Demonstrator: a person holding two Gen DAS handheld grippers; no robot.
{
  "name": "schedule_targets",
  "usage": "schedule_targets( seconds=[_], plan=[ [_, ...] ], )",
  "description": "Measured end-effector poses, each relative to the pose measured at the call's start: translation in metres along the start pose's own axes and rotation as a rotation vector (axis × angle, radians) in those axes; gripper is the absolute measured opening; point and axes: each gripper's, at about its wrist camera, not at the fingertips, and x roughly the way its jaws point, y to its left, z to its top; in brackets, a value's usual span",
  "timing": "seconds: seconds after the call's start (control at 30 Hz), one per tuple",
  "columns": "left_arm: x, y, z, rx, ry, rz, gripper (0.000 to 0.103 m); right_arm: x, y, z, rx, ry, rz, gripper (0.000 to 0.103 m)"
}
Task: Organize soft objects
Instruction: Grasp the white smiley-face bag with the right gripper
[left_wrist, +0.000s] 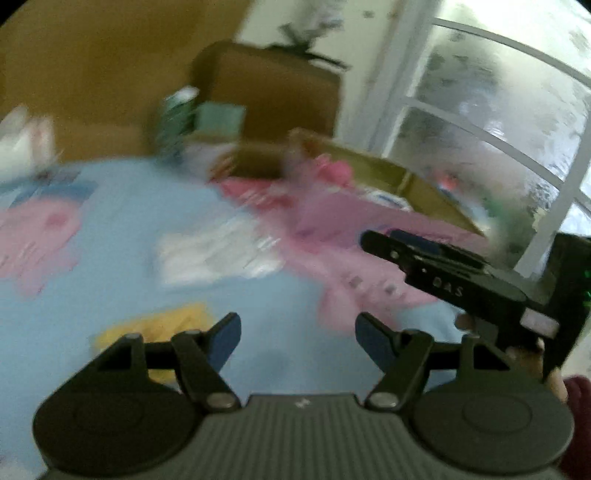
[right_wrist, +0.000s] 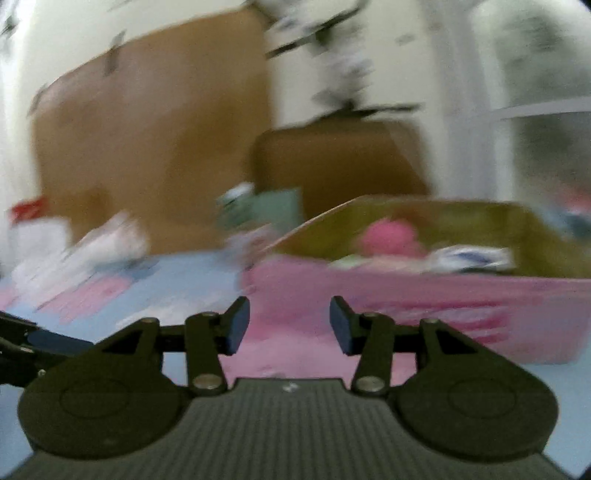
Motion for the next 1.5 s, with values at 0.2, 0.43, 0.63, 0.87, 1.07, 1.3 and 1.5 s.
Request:
schedule_targets(
  seconds=[0.2, 0.43, 0.63, 0.87, 1.07, 1.3, 1.5],
  plan=[
    [-0.026, 0.038, -0.02, -0.087, 0.006, 0.002, 0.068, 0.043, 0.057, 0.008, -0.135, 0.112, 0.132, 0.069],
    [-0.003, 0.057, 0.009, -0.123, -0.042, 0.213, 0.064, 0.11, 0.071, 0.016, -0.108, 0.265, 0.129, 0.072],
    [-0.004, 0.069, 0.012, -0.149, -0.07, 0.246, 0.073, 0.09, 0.069, 0.007, -0.124, 0.239, 0.095, 0.058],
    [-0.029, 0.073, -0.002, -0.208, -0.066, 0.227, 0.076, 0.023, 0.043, -0.017, -0.12, 0.203, 0.019, 0.058],
    [-0.021, 0.031, 0.015, -0.137, -0.03, -0.001, 0.076, -0.038, 0.017, -0.043, -0.077, 0.161, 0.033, 0.071],
    [0.032, -0.032, 0.018, -0.003, 0.109, -0.098, 0.086, -0.063, 0.011, -0.051, -0.087, 0.108, 0.034, 0.089],
    [0.055, -0.051, 0.001, 0.04, 0.156, -0.061, 0.098, -0.045, 0.016, -0.059, -0.107, 0.157, 0.067, 0.09]
  ],
)
